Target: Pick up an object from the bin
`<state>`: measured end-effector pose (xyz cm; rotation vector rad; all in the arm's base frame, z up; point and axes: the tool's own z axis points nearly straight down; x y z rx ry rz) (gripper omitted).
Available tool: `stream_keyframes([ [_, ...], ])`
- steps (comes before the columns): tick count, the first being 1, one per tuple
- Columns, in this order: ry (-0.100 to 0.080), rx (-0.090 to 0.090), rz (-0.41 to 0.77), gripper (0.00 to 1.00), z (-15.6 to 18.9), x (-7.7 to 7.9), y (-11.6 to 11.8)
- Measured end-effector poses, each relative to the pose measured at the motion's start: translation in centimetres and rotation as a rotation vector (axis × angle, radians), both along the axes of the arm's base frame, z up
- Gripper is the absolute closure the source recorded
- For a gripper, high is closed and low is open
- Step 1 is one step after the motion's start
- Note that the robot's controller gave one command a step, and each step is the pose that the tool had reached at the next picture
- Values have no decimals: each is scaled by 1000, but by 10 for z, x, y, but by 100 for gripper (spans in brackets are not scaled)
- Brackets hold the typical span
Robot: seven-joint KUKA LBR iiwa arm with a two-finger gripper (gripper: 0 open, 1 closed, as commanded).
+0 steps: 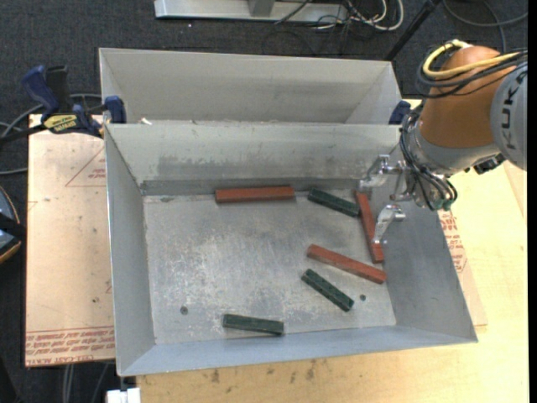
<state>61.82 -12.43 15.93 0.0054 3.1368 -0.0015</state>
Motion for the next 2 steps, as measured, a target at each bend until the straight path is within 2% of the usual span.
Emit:
stream_keyframes([
  [1,-3,1,-48,0,-56,25,24],
  [2,-13,-1,125,100,-81,-50,0],
])
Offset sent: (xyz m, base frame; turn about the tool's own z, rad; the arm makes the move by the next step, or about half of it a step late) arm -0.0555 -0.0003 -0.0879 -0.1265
